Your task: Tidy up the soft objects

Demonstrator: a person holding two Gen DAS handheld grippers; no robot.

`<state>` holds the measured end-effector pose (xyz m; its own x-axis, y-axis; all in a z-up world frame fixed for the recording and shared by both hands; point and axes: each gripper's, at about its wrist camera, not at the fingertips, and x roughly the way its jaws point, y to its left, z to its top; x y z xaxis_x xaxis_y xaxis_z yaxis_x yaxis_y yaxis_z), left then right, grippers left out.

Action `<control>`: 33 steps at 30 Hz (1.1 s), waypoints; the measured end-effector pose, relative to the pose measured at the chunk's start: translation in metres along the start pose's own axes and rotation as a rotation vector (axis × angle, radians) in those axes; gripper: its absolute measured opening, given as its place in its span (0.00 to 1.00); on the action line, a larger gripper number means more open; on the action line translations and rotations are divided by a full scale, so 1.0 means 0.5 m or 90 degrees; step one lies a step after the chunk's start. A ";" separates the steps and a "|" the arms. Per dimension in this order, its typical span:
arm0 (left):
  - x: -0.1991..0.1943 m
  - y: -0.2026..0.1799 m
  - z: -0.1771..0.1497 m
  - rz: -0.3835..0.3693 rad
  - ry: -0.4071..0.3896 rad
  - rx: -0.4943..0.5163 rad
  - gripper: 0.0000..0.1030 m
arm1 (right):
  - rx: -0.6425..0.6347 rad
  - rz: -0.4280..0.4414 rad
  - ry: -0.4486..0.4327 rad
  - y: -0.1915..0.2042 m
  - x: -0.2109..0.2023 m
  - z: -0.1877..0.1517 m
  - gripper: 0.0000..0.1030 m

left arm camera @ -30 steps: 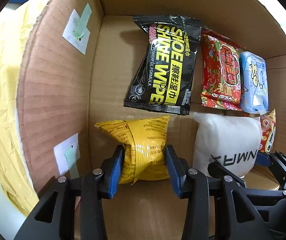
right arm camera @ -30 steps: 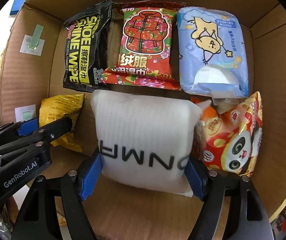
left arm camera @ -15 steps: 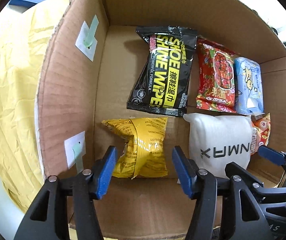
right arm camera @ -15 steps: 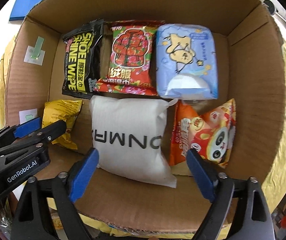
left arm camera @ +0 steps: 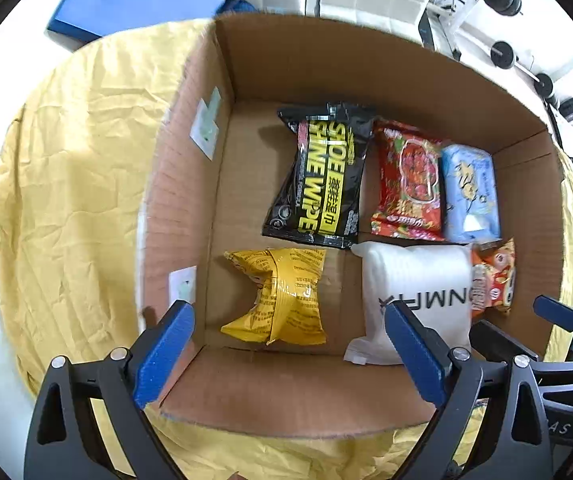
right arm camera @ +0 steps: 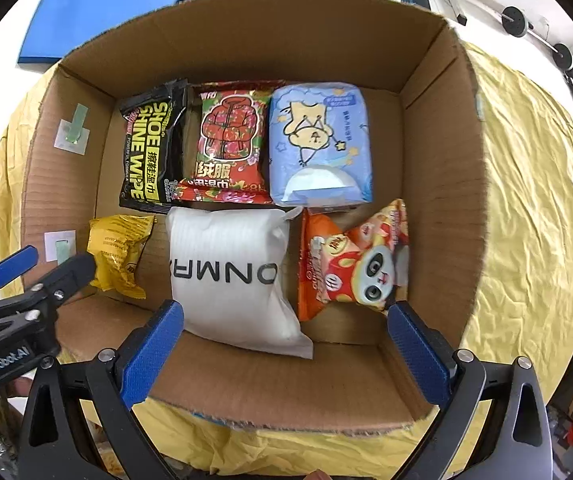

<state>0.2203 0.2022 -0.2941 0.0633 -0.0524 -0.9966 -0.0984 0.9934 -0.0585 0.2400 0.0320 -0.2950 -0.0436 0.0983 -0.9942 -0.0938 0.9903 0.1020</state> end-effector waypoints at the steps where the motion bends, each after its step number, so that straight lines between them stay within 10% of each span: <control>1: -0.012 0.000 -0.003 0.002 -0.009 -0.002 0.95 | -0.001 -0.001 -0.006 -0.004 -0.011 -0.004 1.00; 33: -0.526 -0.073 -0.251 -0.004 -0.289 0.008 0.95 | 0.020 0.013 -0.313 -0.055 -0.546 -0.331 1.00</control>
<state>0.0824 0.1668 -0.0373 0.4936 -0.0114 -0.8696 -0.0851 0.9945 -0.0614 0.0898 -0.0382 -0.0206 0.4296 0.1447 -0.8914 -0.0669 0.9895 0.1284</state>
